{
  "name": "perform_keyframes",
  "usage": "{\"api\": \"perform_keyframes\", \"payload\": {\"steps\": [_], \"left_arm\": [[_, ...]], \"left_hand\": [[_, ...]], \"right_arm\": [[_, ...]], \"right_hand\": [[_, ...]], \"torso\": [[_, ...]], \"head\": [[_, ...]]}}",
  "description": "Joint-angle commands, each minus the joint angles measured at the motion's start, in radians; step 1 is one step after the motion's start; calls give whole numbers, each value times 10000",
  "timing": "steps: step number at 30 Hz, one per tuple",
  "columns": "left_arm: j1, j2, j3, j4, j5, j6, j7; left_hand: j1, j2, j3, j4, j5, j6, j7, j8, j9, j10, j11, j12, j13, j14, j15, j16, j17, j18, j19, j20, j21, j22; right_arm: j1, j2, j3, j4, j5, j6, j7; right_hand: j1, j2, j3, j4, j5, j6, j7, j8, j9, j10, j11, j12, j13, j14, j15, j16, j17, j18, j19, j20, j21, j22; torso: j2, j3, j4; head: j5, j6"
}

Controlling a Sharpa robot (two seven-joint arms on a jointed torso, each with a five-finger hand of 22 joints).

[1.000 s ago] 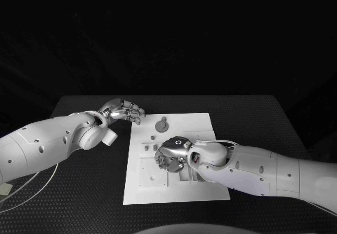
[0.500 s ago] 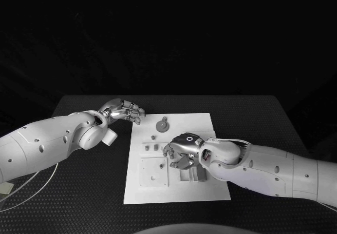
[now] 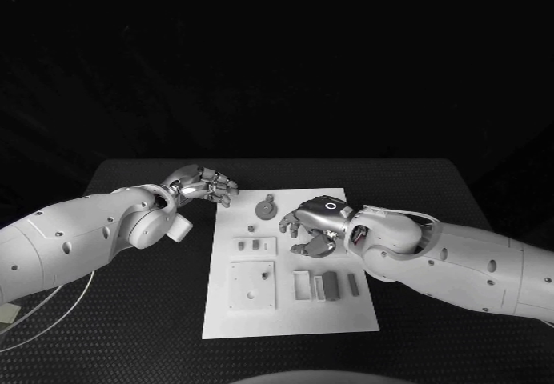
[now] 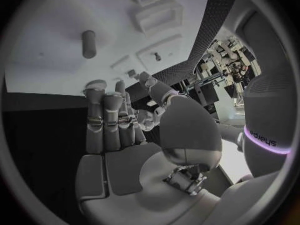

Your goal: Assemble the parts on the task board

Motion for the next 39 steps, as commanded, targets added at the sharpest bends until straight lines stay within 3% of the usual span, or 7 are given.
{"api": "perform_keyframes", "payload": {"steps": [1,13,23,26,30,35,39], "left_arm": [[11,-3,7,68,68,111,85],[11,-46,7,92,68,80,112],[11,-32,8,90,68,89,112],[11,-30,8,81,68,89,105],[11,-29,8,77,68,85,101],[11,-18,8,75,68,107,96],[11,-22,8,65,68,134,61]], "left_hand": [[-74,46,-48,2,-37,-31,58,40,-10,50,29,-17,-11,1,62,-34,13,191,-55,15,25,-14],[-74,46,-48,0,-37,-30,60,42,-11,53,33,-14,-16,4,62,-41,25,193,-55,15,27,-16],[-76,45,-49,0,-37,-30,67,43,-13,57,40,-12,-21,8,62,-50,37,194,-54,16,28,-18],[-77,45,-49,0,-37,-30,69,44,-13,58,42,-11,-23,8,62,-52,40,194,-54,16,29,-19],[-84,41,-53,1,-38,-33,81,42,-15,59,50,-11,-27,10,62,-59,50,195,-54,17,30,-20],[-91,39,-55,3,-37,-41,101,39,-18,60,63,-10,-34,12,62,-69,63,196,-54,17,31,-23],[-93,39,-55,4,-37,-43,106,38,-20,60,66,-11,-37,13,63,-73,68,196,-54,17,31,-24]], "right_arm": [[139,-138,7,-23,-51,942,-483],[149,-521,6,-25,-208,1698,-774],[148,-350,2,-466,-250,1985,-791],[148,-271,-4,-583,-344,1937,-810],[148,-158,-32,-689,-364,1860,-733],[148,-40,-97,-764,-437,1890,-689],[147,-13,-123,-755,-464,1979,-686]], "right_hand": [[-29,-252,48,270,42,-463,292,-123,-70,-388,191,-173,-86,-150,142,-40,32,854,-186,52,-89,151],[-15,-767,55,1041,37,-867,-50,-111,-193,-1244,519,-660,-445,-513,467,65,101,854,-484,186,-156,199],[116,-727,48,1173,39,-848,-98,-6,-189,-1326,520,-697,-562,-570,471,114,99,854,-554,210,-158,205],[406,-510,96,1056,33,-712,-49,115,-157,-1263,500,-655,-589,-522,446,168,102,854,-523,175,-115,215],[723,6,-21,649,36,-281,55,412,-66,-957,425,-477,-580,-427,382,237,90,854,-482,149,-26,227],[716,473,-220,266,39,322,-34,772,53,-263,217,-96,-470,-275,183,271,46,854,-391,124,82,219],[635,614,-272,111,38,551,-129,890,89,-37,125,20,-428,-203,92,255,8,854,-341,111,116,207]], "torso": [[1,-5,1],[4,-4,4],[3,-12,15],[3,-11,19],[1,-12,19],[3,-4,17],[3,-5,22]], "head": [[8,11],[15,-47],[-27,-57],[-28,-57],[-29,-60],[-23,-72],[-23,-75]]}}
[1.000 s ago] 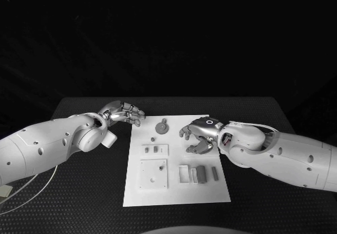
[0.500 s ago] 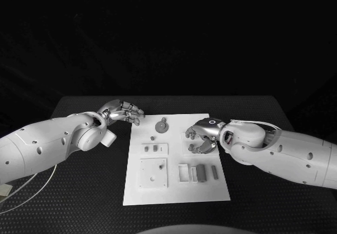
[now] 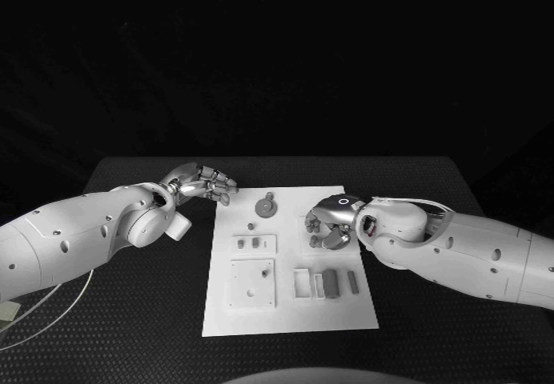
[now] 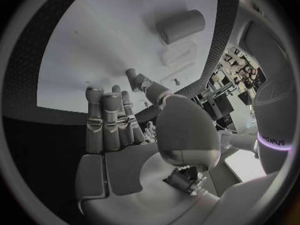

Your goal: Assemble the parts on the task board

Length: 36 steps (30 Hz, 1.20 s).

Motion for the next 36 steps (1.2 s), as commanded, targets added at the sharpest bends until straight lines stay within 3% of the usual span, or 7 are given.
{"api": "perform_keyframes", "payload": {"steps": [1,23,31,36], "left_arm": [[11,15,7,15,66,136,51],[11,28,7,18,67,143,42],[11,22,7,16,67,156,44],[11,24,7,12,67,160,45]], "left_hand": [[-94,38,-56,4,-37,-7,71,38,-11,25,32,-11,-19,12,63,-38,13,196,-55,18,31,-16],[-108,38,-60,7,-37,-16,85,36,-17,23,41,-11,-33,12,65,-61,40,197,-59,21,32,-22],[-114,44,-60,11,-37,-18,87,36,-18,24,42,-11,-38,12,66,-69,48,197,-61,22,31,-24],[-121,51,-60,16,-37,-17,87,37,-18,24,43,-11,-41,13,67,-74,55,196,-61,23,32,-26]], "right_arm": [[-7,12,-13,11,-217,273,46],[-12,130,-105,-2,-217,328,117],[-20,139,-121,-2,-302,171,75],[-37,169,-131,-2,-387,-43,108]], "right_hand": [[13,110,5,-79,38,99,-19,54,10,116,-39,51,12,2,-88,13,-16,860,55,-34,53,206],[-41,300,51,-267,39,260,-86,110,21,288,-110,118,33,79,-158,-14,-58,860,109,-57,67,193],[39,809,166,-628,40,637,-239,284,100,771,-295,364,174,185,-336,-13,-77,860,195,-85,111,199],[10,1070,219,-673,40,838,-321,373,157,963,-389,479,282,223,-429,-20,-80,860,237,-98,130,197]], "torso": [[-1,4,0],[0,0,-4],[1,1,0],[0,4,-2]], "head": [[4,0],[-7,6],[-20,-9],[-22,-15]]}}
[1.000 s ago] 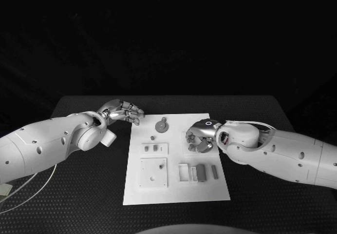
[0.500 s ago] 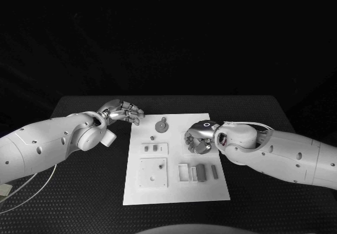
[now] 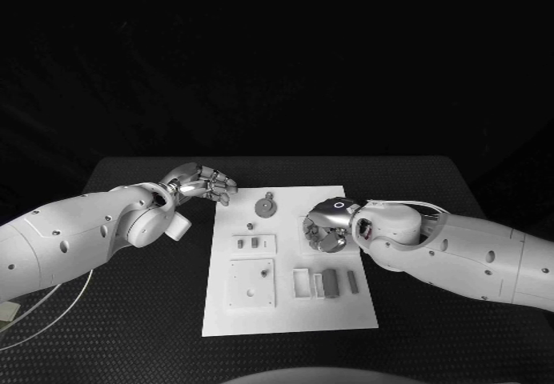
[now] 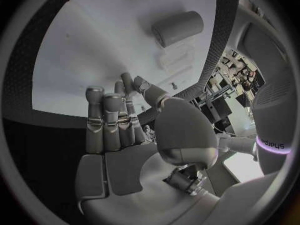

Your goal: Assemble the parts on the task board

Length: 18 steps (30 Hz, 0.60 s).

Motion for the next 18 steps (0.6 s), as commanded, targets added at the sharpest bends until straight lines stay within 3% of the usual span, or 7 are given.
{"api": "perform_keyframes", "payload": {"steps": [1,5,18], "left_arm": [[11,20,7,16,66,141,71],[11,22,7,11,66,141,75],[11,25,7,-2,66,134,74]], "left_hand": [[-89,19,-60,16,-37,18,52,37,-12,24,44,-11,-13,13,67,-35,18,197,-61,23,32,-9],[-92,22,-60,18,-37,18,52,38,-12,25,43,-10,-15,13,67,-38,22,197,-62,23,32,-10],[-96,31,-58,18,-37,18,52,40,-14,27,43,-9,-22,14,68,-51,38,199,-65,23,32,-13]], "right_arm": [[-25,29,-12,17,-284,-294,55],[-35,27,-15,35,-433,-645,19],[-41,-181,0,346,-550,-1211,-7]], "right_hand": [[34,195,35,-48,40,142,-25,86,60,179,-40,91,81,20,-101,-11,-7,861,76,-37,50,200],[166,355,76,-92,41,365,-112,202,154,407,-171,241,233,152,-229,57,29,861,206,-106,147,216],[267,331,78,-91,42,523,-172,268,262,559,-273,360,435,318,-332,142,92,861,380,-182,287,216]], "torso": [[1,3,-2],[2,5,-1],[-2,8,-1]], "head": [[-2,-6],[-2,-7],[47,23]]}}
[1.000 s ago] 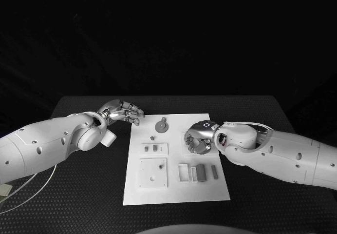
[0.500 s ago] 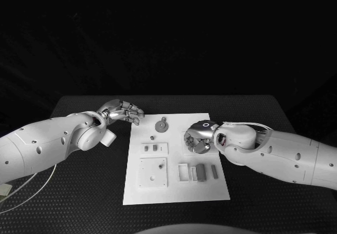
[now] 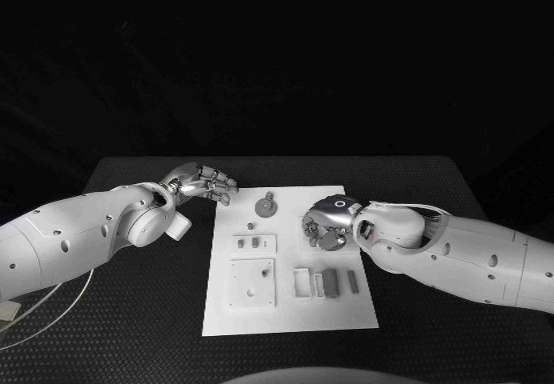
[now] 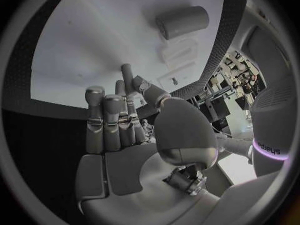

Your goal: Assemble the parts on the task board

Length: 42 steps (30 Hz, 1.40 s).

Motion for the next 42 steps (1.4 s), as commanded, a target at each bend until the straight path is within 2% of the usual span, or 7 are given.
{"api": "perform_keyframes", "payload": {"steps": [1,5,9,19,28,33,42], "left_arm": [[11,11,8,5,65,122,72],[11,24,8,-2,66,116,82],[11,30,8,0,66,127,86],[11,56,9,-59,75,74,103],[12,110,9,-102,136,36,108],[12,121,9,-108,136,6,102],[13,150,10,-97,136,13,104]], "left_hand": [[-97,32,-58,18,-37,18,52,40,-15,27,43,-9,-14,14,68,-52,17,198,-65,24,32,-14],[-100,33,-59,19,-37,18,52,41,-15,28,43,-9,-17,15,68,-56,23,198,-65,24,32,-15],[-101,37,-58,19,-37,18,51,41,-16,29,42,-8,-19,15,68,-60,28,199,-65,24,33,-16],[-102,37,-58,16,-37,15,50,41,-18,28,42,-9,-25,18,68,-69,41,200,-66,24,33,-19],[-105,44,-56,18,-37,16,50,43,-19,30,42,-8,-30,20,68,-78,53,200,-66,24,34,-21],[-106,43,-55,17,-37,15,51,44,-20,31,42,-7,-33,22,68,-83,60,200,-66,25,34,-22],[-106,42,-54,16,-37,9,52,41,-22,26,44,-10,-39,23,68,-90,69,201,-66,25,35,-23]], "right_arm": [[2,-83,38,212,-194,-388,7],[8,-188,221,588,-175,-410,-2],[8,-196,320,996,-119,-803,198],[1,518,324,1355,462,-772,531],[-312,1688,148,1115,491,-591,725],[-404,1925,106,976,353,-440,669],[-457,2118,-175,744,172,-149,693]], "right_hand": [[106,43,44,2,35,64,-12,49,187,225,-114,51,20,45,-33,44,16,945,83,11,56,216],[106,24,41,3,35,79,-17,52,197,236,-122,59,40,60,-41,50,22,945,97,8,69,215],[114,18,46,1,35,95,-24,57,206,247,-130,67,58,69,-49,53,27,945,110,3,79,215],[142,15,63,1,36,114,-32,57,220,258,-145,74,89,89,-66,66,41,945,135,-12,100,214],[146,35,72,-1,36,104,-28,46,222,247,-147,67,100,87,-69,65,45,945,138,-18,104,211],[147,40,73,-4,36,99,-26,41,223,242,-148,64,105,86,-71,65,48,945,140,-21,107,211],[146,41,73,-7,35,96,-25,37,225,238,-149,62,110,86,-72,66,51,945,142,-23,109,211]], "torso": [[-2,3,2],[-3,-3,-16],[2,-4,-1],[2,-15,1],[-2,-12,29],[-2,-24,16],[0,-21,9]], "head": [[43,44],[48,48],[86,48],[262,0],[550,-52],[641,-96],[859,-204]]}}
